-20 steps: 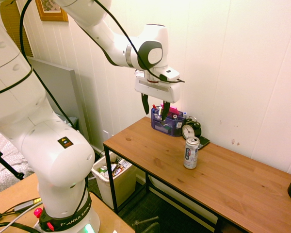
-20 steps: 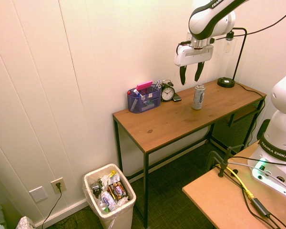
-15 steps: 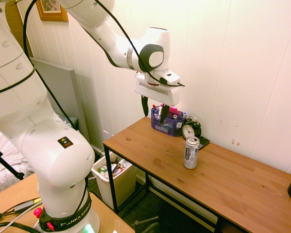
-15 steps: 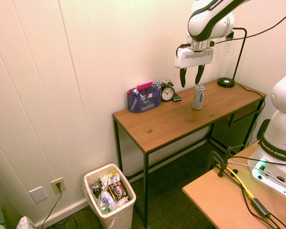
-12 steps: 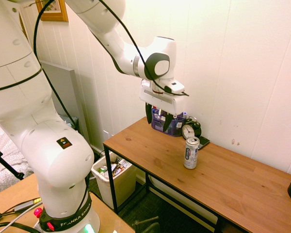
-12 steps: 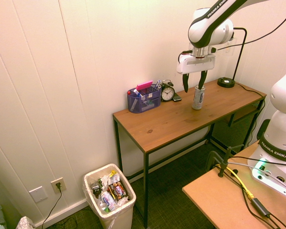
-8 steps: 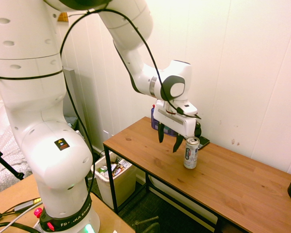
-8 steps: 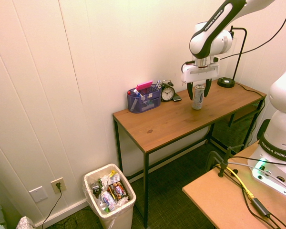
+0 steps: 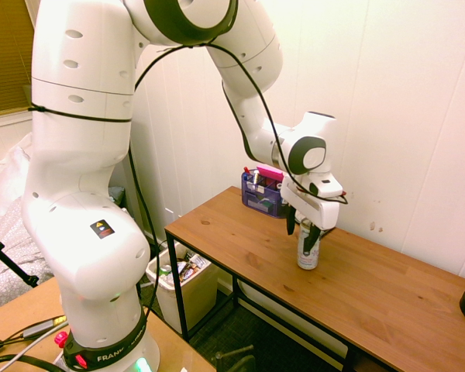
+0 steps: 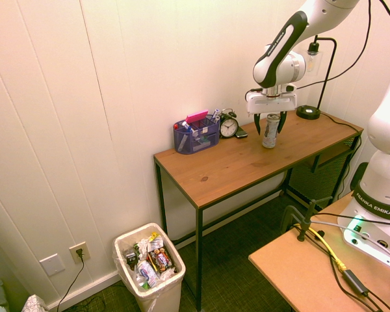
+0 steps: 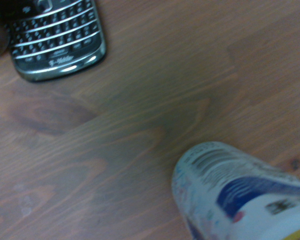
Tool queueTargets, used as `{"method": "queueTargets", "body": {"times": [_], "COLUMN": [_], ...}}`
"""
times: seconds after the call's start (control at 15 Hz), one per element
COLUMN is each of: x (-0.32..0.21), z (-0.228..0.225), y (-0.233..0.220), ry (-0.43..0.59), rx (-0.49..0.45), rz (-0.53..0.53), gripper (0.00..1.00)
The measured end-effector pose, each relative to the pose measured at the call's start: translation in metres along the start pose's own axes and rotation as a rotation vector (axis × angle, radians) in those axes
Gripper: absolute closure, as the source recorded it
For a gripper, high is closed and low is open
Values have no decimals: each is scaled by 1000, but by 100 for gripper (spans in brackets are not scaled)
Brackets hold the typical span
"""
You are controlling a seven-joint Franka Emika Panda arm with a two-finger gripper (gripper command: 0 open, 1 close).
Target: Throw the can in the trash bin
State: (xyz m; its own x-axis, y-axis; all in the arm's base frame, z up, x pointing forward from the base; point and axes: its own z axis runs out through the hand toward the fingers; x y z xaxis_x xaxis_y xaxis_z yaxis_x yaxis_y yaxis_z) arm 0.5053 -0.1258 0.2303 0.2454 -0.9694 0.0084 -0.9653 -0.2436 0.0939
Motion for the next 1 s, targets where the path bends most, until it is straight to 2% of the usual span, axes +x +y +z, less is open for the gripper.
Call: {"method": "queueTargets", "body": {"times": [0.2, 0.27, 1.0], "x": [8, 9, 17], "z": [1, 2, 12], "y": [4, 3, -6], "ry": [2, 5, 22], "rx": [-1, 4, 27], "rz": [18, 19, 29], "gripper": [0, 100, 100]}}
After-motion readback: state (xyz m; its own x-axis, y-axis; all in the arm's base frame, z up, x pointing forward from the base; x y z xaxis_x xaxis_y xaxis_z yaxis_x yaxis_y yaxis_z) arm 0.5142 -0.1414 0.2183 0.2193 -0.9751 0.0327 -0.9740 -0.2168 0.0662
